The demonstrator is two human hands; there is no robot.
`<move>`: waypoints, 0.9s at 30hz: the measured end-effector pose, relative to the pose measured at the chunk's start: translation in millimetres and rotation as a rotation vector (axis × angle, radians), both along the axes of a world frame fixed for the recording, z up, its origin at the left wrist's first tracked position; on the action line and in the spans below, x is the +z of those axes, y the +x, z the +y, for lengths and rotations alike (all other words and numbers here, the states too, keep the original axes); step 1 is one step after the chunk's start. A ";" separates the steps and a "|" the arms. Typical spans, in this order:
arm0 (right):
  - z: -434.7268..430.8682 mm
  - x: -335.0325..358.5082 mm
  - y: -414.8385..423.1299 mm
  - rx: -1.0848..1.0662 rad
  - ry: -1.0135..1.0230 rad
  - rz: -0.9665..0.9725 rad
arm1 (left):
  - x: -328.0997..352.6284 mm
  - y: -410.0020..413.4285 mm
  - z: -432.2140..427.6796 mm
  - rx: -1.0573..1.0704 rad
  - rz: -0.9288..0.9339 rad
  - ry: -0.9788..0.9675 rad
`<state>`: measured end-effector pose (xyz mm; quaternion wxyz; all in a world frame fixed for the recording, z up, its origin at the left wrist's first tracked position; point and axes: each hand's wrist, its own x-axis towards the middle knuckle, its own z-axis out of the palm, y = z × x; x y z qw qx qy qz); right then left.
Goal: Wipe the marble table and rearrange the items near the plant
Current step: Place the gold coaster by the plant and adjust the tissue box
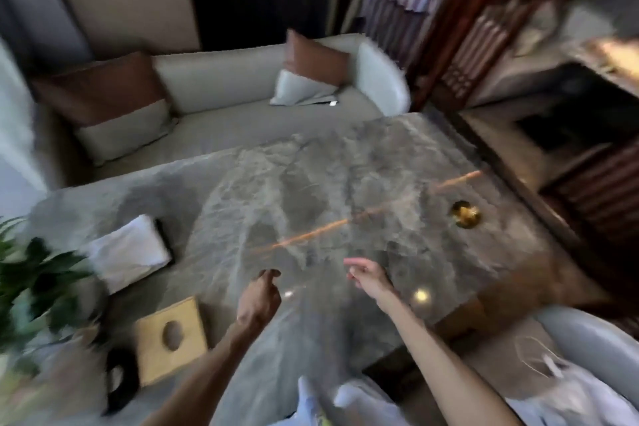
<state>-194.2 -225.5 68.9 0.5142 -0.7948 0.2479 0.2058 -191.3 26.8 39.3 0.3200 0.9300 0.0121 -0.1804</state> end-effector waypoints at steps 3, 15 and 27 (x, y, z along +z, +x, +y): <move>-115.2 15.5 1.7 -0.218 -0.096 -0.036 | 7.8 42.1 -86.4 -0.183 0.022 -0.025; -439.2 -73.0 102.5 -0.548 -0.261 0.094 | -35.2 188.0 -424.3 -0.287 0.173 -0.093; -498.5 -138.7 163.5 -0.399 -0.121 0.118 | -99.5 232.9 -613.0 -0.085 0.508 -0.288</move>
